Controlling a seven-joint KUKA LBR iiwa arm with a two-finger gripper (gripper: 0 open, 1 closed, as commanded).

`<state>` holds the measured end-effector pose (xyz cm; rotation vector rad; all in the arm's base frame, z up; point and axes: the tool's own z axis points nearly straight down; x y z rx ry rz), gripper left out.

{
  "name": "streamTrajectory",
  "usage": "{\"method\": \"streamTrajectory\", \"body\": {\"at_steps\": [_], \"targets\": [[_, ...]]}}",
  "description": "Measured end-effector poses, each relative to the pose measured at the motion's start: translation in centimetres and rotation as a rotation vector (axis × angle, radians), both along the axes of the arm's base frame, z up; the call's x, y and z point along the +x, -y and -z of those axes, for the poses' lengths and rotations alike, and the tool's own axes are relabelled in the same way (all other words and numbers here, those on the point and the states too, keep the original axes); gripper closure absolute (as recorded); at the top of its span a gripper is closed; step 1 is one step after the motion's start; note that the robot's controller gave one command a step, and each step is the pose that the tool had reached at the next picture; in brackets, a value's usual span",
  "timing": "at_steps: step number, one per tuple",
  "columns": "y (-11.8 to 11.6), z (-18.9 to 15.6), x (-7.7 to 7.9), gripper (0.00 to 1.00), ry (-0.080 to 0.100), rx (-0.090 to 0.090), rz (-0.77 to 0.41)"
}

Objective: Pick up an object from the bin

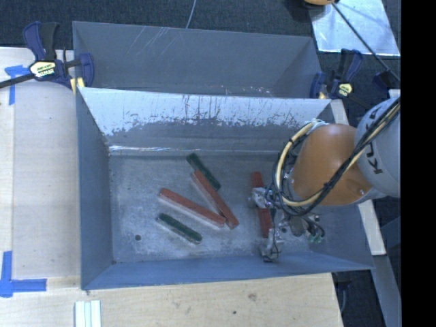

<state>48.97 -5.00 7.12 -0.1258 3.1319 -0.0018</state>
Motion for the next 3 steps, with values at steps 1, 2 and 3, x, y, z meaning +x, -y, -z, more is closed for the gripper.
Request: {"method": "streamTrajectory", "body": {"at_steps": [1,2,3], "targets": [[0.0,0.1,-0.1,0.00,-0.003,0.000,0.000],[-5.1,-1.7,1.3,0.00,-0.006,-0.001,-0.041],[-7.4,-2.0,2.3,0.00,-0.002,0.001,-0.077]]}}
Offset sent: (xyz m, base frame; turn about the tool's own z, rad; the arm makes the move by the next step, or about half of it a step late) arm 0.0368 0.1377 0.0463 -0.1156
